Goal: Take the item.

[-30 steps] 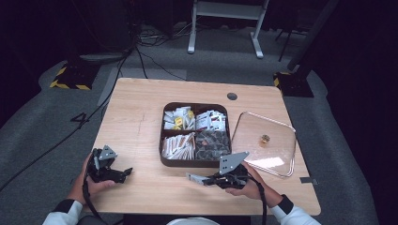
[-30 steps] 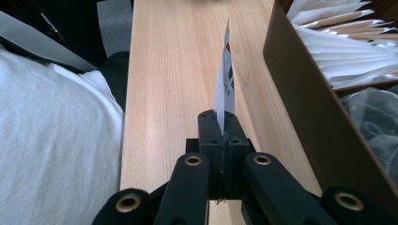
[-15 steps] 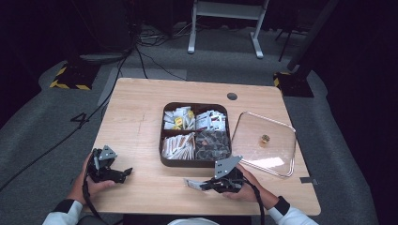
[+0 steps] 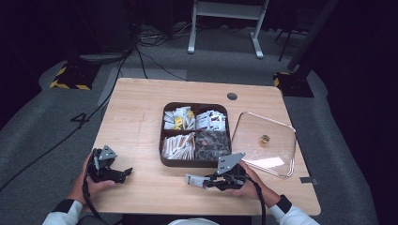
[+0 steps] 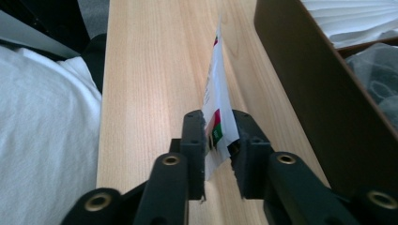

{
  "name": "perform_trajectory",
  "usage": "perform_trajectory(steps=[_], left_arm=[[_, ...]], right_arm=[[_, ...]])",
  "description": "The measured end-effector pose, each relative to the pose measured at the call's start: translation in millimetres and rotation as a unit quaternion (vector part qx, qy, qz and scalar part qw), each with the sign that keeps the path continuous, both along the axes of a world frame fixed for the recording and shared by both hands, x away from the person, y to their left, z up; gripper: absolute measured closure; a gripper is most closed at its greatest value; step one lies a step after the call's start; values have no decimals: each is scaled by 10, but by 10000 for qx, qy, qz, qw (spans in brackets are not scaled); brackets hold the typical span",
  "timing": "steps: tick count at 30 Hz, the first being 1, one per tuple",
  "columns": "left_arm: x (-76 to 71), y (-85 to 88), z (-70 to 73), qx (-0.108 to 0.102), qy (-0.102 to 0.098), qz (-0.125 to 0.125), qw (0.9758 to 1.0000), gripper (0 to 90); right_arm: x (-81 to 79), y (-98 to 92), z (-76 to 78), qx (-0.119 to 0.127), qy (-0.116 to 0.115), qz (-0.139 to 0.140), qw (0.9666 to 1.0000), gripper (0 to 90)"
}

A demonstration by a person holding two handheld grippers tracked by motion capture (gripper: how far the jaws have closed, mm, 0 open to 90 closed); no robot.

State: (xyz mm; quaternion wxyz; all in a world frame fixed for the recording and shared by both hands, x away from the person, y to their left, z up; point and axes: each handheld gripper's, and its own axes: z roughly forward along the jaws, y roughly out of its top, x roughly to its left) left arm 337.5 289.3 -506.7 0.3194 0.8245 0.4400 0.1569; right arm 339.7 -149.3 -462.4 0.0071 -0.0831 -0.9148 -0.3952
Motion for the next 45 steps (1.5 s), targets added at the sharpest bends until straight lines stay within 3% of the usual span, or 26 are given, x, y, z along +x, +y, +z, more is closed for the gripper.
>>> perform_trajectory(steps=[10,31,37,45], left_arm=[[0,0,0,-3,2,0,10000,4],[0,0,0,0,1,-1,10000,4],[0,0,0,-1,1,0,10000,4],[0,0,0,-4,3,-1,10000,4]], right_arm=[[45,-62,48,-50,-154,-339,9993,549],[93,-263,218,157,-416,-728,9964,410],[132,-386,294,243,-576,-946,9935,376],[208,-575,389,391,-811,-1347,9868,308]])
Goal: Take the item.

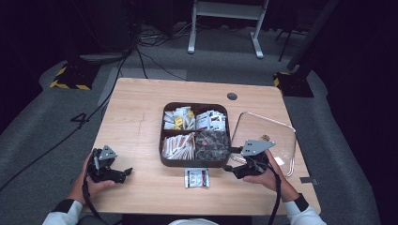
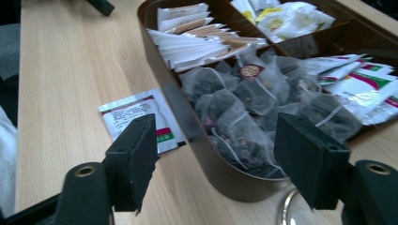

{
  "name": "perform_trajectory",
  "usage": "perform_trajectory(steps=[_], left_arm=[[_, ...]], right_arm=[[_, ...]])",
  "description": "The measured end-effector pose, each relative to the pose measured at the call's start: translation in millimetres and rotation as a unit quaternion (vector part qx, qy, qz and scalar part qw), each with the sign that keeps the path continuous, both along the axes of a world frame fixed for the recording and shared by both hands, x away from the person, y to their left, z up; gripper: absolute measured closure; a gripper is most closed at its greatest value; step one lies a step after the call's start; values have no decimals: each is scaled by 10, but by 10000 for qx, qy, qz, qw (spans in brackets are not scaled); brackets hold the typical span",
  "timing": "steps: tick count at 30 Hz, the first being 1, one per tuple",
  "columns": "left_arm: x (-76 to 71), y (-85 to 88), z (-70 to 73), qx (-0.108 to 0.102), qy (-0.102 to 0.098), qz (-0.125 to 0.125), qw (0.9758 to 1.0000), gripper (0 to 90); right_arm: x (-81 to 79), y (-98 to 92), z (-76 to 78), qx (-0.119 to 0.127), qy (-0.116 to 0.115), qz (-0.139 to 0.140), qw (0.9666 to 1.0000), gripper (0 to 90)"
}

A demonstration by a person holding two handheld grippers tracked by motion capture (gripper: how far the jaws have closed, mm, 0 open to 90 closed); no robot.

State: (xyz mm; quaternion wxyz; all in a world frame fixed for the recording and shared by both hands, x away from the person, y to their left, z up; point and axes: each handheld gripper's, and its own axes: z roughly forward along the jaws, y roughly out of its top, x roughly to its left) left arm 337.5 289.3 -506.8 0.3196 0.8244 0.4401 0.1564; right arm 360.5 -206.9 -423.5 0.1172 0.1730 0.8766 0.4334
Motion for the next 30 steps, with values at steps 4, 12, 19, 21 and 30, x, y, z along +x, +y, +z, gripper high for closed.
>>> perform_trajectory(steps=[4,12,19,21,30], left_arm=[[0,0,0,0,-1,1,10000,5],[1,1,0,4,-2,-6,10000,4],[0,0,0,1,-1,-1,10000,4],[0,0,0,0,0,0,10000,4],[4,-1,2,8,14,-11,10000,3]], right_arm=[[40,-91,25,62,-25,-157,9999,296],[127,-301,71,62,-114,-519,9986,292],[220,-529,106,113,-185,-915,9956,297],[250,-590,101,113,-180,-1010,9947,298],[368,-819,45,-31,-159,-1412,9899,301]])
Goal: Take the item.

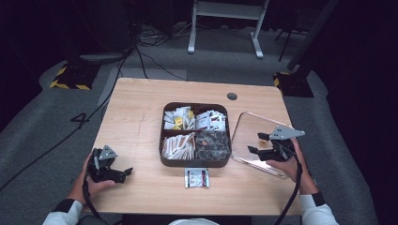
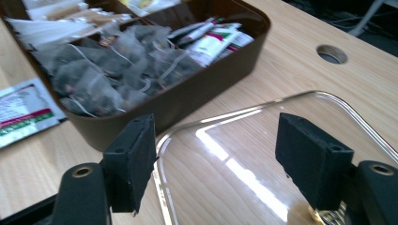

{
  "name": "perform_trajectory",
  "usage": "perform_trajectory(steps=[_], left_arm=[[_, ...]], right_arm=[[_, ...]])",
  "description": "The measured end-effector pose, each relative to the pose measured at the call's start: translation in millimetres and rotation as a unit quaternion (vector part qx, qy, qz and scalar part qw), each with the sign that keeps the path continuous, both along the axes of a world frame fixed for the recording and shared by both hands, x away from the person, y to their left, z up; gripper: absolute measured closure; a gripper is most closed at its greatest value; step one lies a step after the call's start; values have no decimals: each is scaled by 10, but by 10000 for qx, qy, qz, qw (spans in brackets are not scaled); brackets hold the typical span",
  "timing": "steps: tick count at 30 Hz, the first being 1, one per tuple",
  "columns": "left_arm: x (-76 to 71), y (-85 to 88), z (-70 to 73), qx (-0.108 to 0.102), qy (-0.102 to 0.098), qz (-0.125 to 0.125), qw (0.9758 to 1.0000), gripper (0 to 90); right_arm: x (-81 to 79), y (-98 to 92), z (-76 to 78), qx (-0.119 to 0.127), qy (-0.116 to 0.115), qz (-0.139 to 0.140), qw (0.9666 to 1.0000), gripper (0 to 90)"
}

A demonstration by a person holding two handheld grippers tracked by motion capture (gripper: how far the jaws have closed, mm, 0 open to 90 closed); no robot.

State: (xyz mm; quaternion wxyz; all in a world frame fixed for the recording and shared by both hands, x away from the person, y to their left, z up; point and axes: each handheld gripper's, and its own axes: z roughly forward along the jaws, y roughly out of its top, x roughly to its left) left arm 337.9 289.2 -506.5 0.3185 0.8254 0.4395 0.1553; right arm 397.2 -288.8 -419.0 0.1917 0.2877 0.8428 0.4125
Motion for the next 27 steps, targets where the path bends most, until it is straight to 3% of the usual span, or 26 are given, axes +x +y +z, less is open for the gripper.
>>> perform_trajectory(steps=[12,27], left_arm=[[0,-4,-1,-3,-11,21,10000,2],[0,-4,-2,-4,-10,22,10000,2]], right_arm=[[180,-263,-128,-190,155,-484,9985,305],[480,-520,-435,-434,476,-961,9933,358]])
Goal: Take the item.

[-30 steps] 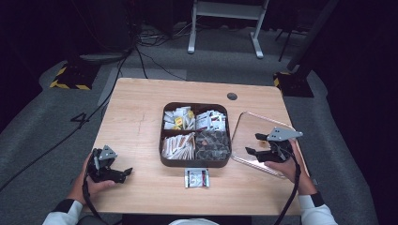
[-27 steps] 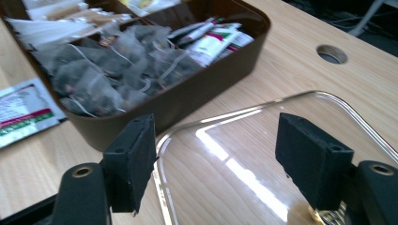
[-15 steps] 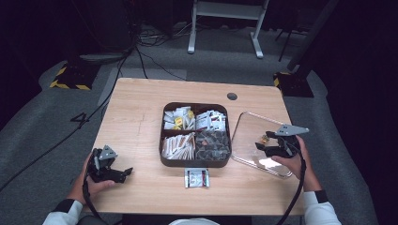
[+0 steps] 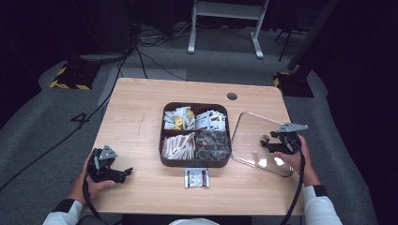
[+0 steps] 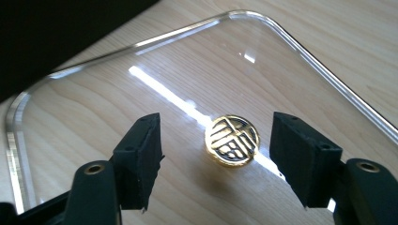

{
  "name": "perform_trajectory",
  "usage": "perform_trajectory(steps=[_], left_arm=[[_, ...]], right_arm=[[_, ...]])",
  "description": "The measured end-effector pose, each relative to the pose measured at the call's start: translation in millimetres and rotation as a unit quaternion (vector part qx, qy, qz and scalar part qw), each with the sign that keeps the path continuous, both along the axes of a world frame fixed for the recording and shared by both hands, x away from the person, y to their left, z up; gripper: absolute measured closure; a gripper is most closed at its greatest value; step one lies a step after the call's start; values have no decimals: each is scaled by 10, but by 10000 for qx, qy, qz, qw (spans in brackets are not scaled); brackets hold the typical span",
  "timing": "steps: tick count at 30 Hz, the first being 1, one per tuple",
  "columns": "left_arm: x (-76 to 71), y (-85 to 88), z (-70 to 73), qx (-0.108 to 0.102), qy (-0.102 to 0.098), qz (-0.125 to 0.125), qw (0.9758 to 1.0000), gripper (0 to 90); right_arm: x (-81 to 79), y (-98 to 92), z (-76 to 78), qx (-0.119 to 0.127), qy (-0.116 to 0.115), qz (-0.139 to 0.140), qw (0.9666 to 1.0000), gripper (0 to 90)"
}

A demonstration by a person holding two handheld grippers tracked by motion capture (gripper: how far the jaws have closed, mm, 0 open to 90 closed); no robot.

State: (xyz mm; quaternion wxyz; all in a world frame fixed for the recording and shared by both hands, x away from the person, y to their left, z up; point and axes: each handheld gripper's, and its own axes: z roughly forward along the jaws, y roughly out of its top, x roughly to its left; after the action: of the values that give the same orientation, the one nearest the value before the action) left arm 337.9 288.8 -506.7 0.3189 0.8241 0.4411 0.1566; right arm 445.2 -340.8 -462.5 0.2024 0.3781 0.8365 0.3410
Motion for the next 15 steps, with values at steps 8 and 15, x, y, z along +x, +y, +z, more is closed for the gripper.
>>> perform_trajectory(steps=[8,15], left_arm=[[0,0,0,0,0,-1,10000,2],[0,0,0,0,0,-1,10000,3]], right_arm=[[152,-110,-172,64,201,-168,9996,389],[230,-114,-239,164,313,-158,9993,409]])
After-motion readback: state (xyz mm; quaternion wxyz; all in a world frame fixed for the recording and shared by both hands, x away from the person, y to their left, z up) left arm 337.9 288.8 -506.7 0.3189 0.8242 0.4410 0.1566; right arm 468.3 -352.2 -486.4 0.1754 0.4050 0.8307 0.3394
